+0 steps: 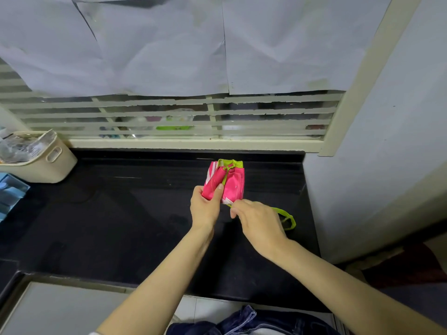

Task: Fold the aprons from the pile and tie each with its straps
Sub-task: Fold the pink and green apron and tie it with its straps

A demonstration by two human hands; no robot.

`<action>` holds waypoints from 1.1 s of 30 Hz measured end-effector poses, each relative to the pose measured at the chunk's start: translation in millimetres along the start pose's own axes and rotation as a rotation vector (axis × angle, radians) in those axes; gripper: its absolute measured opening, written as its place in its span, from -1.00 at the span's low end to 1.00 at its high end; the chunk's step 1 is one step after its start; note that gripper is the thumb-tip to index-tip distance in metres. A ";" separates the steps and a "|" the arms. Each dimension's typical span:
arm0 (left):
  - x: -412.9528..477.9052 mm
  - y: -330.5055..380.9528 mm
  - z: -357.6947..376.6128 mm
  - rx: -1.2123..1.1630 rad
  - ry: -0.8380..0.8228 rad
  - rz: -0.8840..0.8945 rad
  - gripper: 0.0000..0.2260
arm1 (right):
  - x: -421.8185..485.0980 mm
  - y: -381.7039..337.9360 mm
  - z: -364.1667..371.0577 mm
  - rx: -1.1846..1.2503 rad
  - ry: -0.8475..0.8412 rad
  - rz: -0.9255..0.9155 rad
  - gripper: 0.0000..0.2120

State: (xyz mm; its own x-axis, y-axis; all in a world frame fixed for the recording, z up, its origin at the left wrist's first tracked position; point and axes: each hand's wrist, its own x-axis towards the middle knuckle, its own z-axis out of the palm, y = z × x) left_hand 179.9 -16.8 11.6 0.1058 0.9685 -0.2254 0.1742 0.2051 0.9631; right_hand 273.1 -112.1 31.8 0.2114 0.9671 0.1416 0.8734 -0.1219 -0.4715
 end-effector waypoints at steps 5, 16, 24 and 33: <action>-7.2 -9.9 -1.5 0.092 -0.053 0.079 -0.76 | 24.0 21.9 -24.3 0.026 -0.003 -0.006 -0.86; -6.7 -23.3 -14.8 0.202 -0.397 0.113 -0.77 | 43.3 50.0 -30.2 0.156 -0.346 0.028 -0.80; -24.3 -25.7 -30.2 0.170 -0.636 0.178 -0.74 | 45.3 68.0 -36.1 0.394 -0.584 0.074 -0.81; -24.7 -12.5 -49.2 0.204 -0.801 0.242 -0.92 | 29.7 74.5 -28.8 0.611 -0.465 0.146 -0.86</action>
State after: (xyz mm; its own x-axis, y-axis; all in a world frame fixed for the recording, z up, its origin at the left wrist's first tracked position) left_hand 126.9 -36.3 12.4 0.8080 0.5754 -0.1268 0.2219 -0.0979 0.9701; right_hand 357.0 -98.9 25.9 -0.0180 0.9616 -0.2740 0.4259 -0.2406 -0.8722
